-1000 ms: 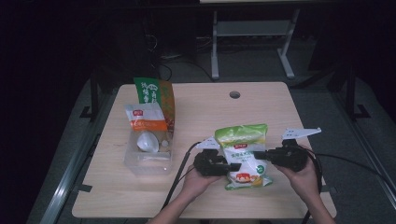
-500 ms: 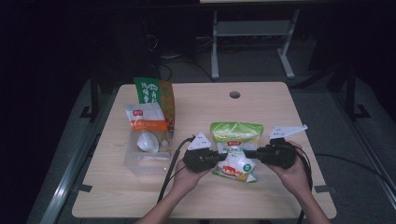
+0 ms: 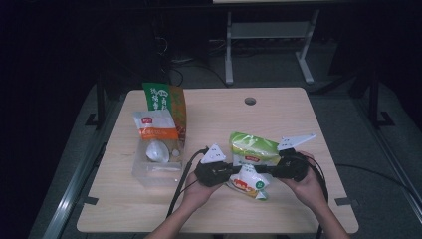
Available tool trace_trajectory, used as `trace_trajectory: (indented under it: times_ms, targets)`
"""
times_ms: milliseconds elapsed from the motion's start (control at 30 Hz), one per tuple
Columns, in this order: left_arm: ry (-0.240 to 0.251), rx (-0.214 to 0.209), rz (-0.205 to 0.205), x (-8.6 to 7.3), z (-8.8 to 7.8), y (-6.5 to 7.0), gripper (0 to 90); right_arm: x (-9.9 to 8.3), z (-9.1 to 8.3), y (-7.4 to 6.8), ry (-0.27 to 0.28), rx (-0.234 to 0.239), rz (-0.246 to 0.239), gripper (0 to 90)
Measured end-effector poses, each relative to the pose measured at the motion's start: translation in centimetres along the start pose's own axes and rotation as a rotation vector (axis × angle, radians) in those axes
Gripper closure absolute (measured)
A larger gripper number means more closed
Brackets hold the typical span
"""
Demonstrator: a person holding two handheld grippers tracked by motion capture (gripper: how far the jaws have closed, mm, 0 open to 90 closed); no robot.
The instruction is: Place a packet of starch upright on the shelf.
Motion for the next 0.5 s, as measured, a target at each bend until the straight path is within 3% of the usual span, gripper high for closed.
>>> trace_trajectory:
  times_ms: [233,333,500]
  targets:
    - [-0.021,0.019,0.021,-1.0,-1.4,0.0,67.5,0.2,-0.2,-0.4,0.005,0.015,0.015,87.5]
    - [-0.025,-0.002,0.001,-1.4,-2.0,0.1,65.0,0.2,-0.3,-0.4,0.006,0.011,0.012,87.8]
    - [-0.034,0.001,0.025,-2.0,-3.1,0.5,62.1,0.6,-1.0,-0.5,0.018,-0.013,0.007,88.1]
Point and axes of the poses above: each handheld gripper's, and its own axes: z roughly forward along the jaws, x roughly out of its top, y roughly to its right, the point moved 5 cm from there along z, roughly forward along the jaws, and after that the axes turned 6 degrees about x, right-handed, at the moved point
